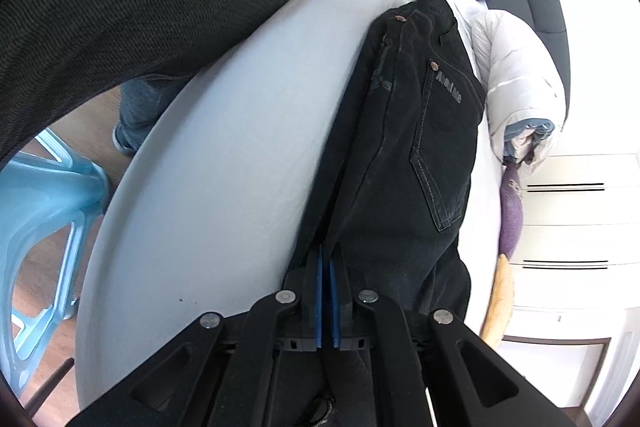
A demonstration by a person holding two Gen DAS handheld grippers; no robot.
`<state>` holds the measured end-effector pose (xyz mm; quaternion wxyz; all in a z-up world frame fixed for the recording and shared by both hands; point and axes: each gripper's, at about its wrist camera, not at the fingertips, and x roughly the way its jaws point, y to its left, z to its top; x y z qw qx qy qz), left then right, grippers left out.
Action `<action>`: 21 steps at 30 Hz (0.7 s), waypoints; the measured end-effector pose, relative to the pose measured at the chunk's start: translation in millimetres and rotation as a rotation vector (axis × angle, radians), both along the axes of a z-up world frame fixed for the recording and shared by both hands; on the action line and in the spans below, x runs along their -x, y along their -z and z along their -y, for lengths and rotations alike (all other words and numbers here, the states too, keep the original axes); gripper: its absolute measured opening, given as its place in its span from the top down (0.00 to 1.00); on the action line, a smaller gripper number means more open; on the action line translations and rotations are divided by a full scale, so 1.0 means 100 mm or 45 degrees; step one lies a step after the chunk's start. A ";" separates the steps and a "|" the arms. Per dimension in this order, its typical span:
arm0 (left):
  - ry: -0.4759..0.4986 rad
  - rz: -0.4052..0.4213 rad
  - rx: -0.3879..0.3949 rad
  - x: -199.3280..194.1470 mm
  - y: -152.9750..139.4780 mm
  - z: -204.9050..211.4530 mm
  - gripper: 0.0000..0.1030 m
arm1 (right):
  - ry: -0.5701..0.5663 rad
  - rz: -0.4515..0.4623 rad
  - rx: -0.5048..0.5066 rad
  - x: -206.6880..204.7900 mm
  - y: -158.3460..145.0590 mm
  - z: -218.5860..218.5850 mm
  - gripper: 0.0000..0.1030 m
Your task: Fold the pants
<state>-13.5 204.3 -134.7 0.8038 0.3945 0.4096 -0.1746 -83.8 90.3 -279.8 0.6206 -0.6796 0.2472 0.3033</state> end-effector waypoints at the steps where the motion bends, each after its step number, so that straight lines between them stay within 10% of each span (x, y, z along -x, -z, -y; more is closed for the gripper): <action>1: -0.019 0.007 0.051 -0.04 -0.06 0.12 0.23 | -0.002 0.019 0.006 0.02 0.01 0.00 0.94; 6: -0.037 -0.077 0.213 -0.28 -0.06 0.66 0.23 | -0.003 0.081 0.032 0.06 0.05 -0.02 0.94; 12: -0.093 -0.250 0.170 -0.56 0.49 0.91 0.34 | -0.010 0.122 0.059 0.11 0.11 -0.05 0.93; 21: -0.140 -0.281 0.227 -0.41 0.52 0.78 0.33 | 0.007 0.163 0.095 0.21 0.13 -0.12 0.93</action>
